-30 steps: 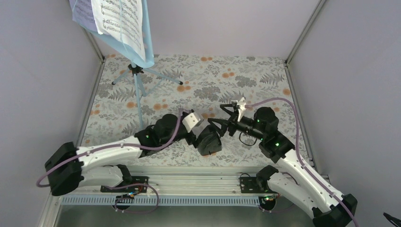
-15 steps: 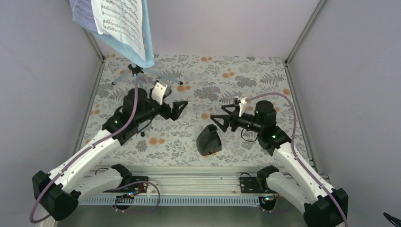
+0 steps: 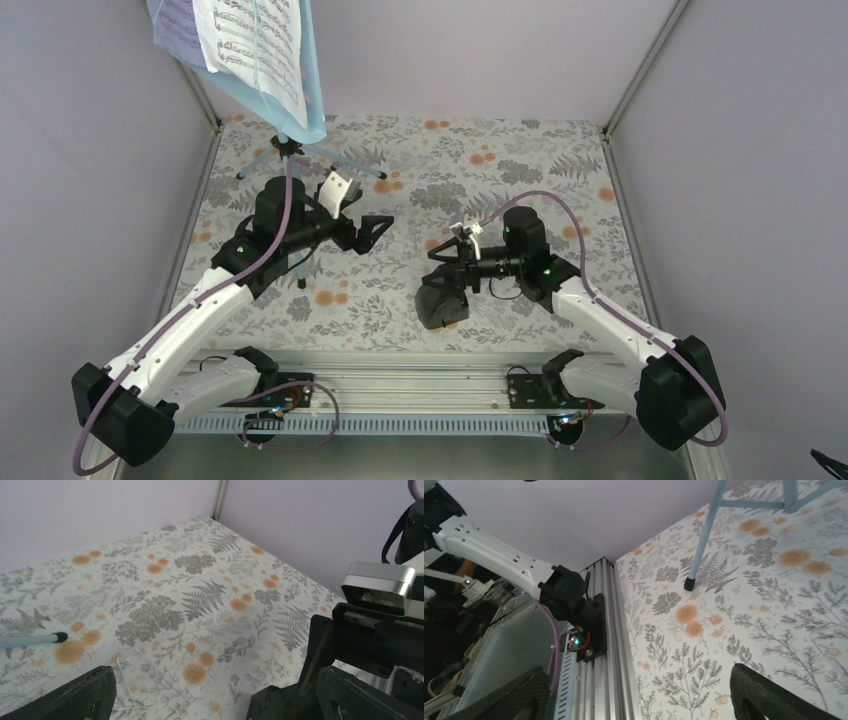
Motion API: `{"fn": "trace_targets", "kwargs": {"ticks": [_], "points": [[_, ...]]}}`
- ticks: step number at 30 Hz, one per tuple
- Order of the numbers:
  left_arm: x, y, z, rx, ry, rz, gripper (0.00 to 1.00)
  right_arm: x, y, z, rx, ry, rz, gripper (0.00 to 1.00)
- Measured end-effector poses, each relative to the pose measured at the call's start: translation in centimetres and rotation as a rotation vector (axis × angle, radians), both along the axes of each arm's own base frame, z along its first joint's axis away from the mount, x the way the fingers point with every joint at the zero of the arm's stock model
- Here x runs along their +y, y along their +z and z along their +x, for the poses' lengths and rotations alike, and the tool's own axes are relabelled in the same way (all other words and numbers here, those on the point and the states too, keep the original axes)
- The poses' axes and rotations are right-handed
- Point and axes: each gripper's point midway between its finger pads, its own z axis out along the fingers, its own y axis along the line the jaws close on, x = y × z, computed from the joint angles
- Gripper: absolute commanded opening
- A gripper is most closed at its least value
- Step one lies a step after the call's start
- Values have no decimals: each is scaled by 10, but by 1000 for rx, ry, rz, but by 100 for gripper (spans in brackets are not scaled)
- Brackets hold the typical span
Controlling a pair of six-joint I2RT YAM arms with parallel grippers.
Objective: Pack up the instrument practice props
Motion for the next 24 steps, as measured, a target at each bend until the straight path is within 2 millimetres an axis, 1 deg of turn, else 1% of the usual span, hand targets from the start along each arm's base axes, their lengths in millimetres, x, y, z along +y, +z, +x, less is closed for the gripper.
{"fn": "trace_targets", "kwargs": {"ticks": [3, 4, 7, 12, 17, 21, 24], "points": [[-1, -11, -3, 23, -30, 4, 100, 4, -3, -5, 2, 22, 4, 81], [-2, -13, -4, 30, -38, 5, 100, 4, -4, -6, -1, 24, 7, 82], [-4, -14, -6, 35, -57, 3, 100, 3, -11, -8, 7, 20, 1, 90], [-6, -13, -8, 33, -76, -5, 100, 3, -21, -12, 2, -7, -25, 90], [-6, -11, -7, 28, -79, -10, 100, -2, -25, -10, -38, -75, -47, 77], [-7, -12, -7, 29, -80, -10, 100, -6, -27, -4, -66, -146, -70, 65], [-7, -12, -7, 30, -80, -10, 100, -11, -28, 3, -79, -217, -93, 52]]}}
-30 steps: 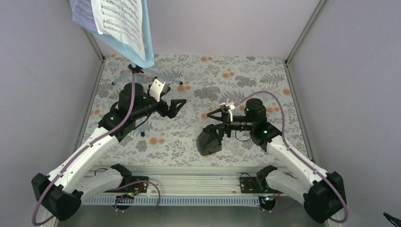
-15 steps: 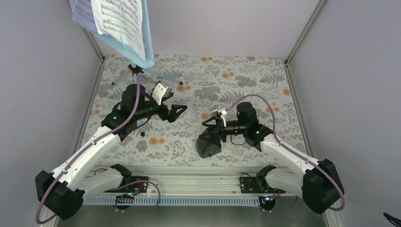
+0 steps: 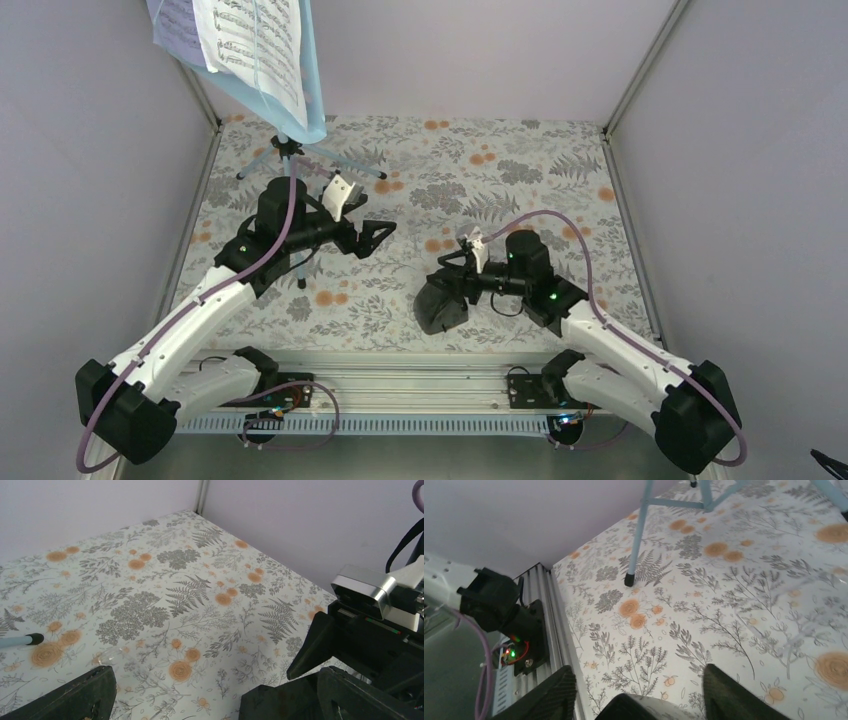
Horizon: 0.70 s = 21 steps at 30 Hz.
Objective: Pack up the instrument practice props
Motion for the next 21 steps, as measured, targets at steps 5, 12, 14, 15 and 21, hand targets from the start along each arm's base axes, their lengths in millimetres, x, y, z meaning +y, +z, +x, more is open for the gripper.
{"fn": "trace_targets", "kwargs": {"ticks": [5, 12, 14, 15, 21], "points": [[0, -1, 0, 3, 0, 2, 100, -11, 4, 21, -18, -169, -27, 50], [-1, -3, 0, 9, -7, 2, 100, -35, -2, 61, 45, -463, -82, 47], [-2, -3, 0, 11, -7, 3, 100, -39, -5, 69, 63, -524, -93, 46], [-2, -3, 0, 11, -7, 3, 100, -41, -6, 73, 71, -553, -98, 45], [-2, -3, 0, 11, -8, 3, 100, -53, -7, 87, 99, -695, -112, 48]]}}
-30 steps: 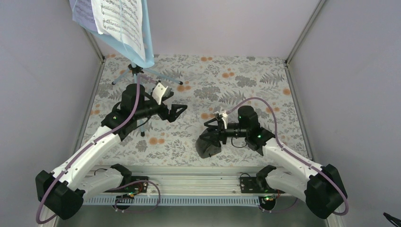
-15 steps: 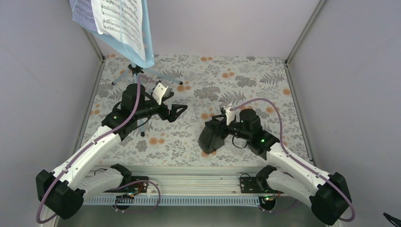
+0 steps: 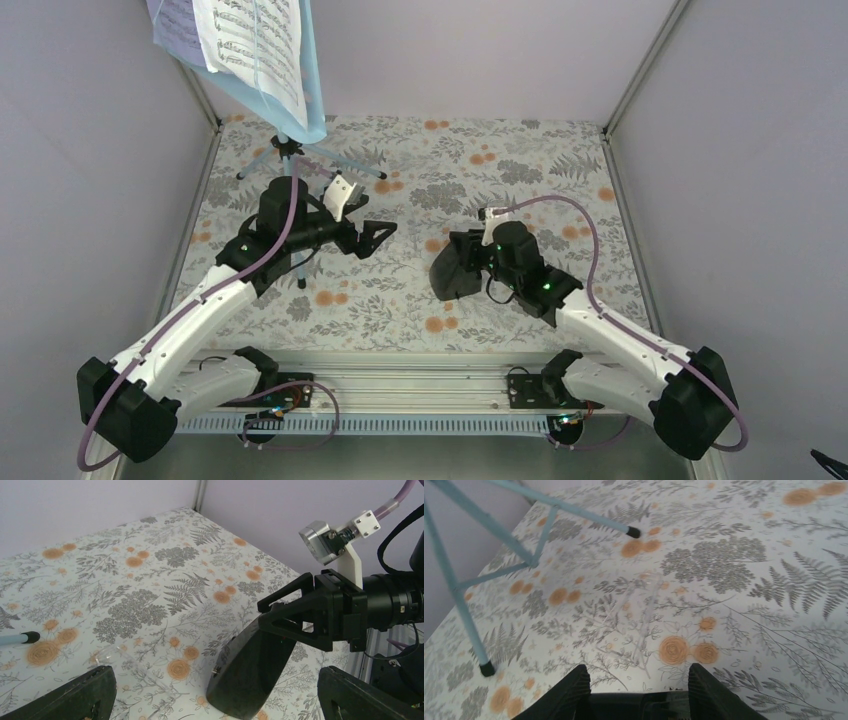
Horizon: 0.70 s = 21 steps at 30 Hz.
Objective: Pack up the instrument practice props
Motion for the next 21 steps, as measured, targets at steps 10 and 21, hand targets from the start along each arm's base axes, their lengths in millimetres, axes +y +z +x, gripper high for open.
{"fn": "trace_targets", "kwargs": {"ticks": [10, 21], "points": [[1, -1, 2, 1, 11, 4, 100, -11, 40, 14, -29, -119, 23, 100], [14, 13, 5, -56, 85, -2, 100, -113, 107, 43, -150, -392, 114, 99]]}}
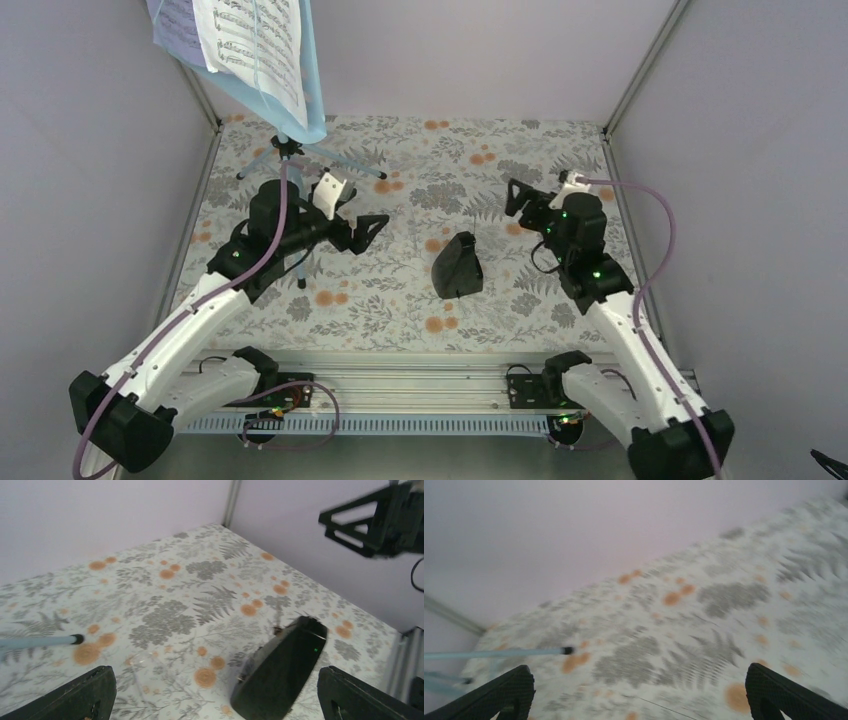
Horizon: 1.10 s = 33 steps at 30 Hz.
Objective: Pack up the instrument practice props
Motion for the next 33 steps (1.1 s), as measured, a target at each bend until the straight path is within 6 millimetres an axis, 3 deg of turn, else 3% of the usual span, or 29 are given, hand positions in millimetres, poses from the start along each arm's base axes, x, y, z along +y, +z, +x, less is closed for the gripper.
{"fn": "trace_targets", "kwargs": {"ticks": [2, 3, 4, 5, 7, 10, 14, 20, 26, 33], "points": [[6, 0, 5, -9, 45, 15, 100, -24, -29, 9, 53, -49, 15, 90], [10, 0, 7, -13, 69, 27, 100, -35, -53, 13, 100, -68, 28, 85], [14, 3, 10, -21, 97, 40, 100, -46, -93, 14, 194, -85, 45, 79], [17, 8, 12, -36, 117, 47, 100, -49, -112, 13, 245, -88, 46, 73], [27, 28, 19, -77, 179, 58, 100, -47, -162, 4, 380, -62, 77, 59], [38, 66, 27, -159, 259, 32, 100, -28, -202, -12, 488, 27, 137, 42], [46, 77, 31, -201, 313, 19, 100, -12, -221, -25, 533, 101, 206, 31], [51, 52, 38, -171, 345, 74, 100, 4, -229, -23, 544, 166, 221, 28], [52, 45, 39, -166, 353, 92, 100, 49, -239, -39, 579, 289, 207, 27], [53, 42, 39, -163, 355, 99, 100, 113, -258, -108, 697, 481, 219, 27]]}}
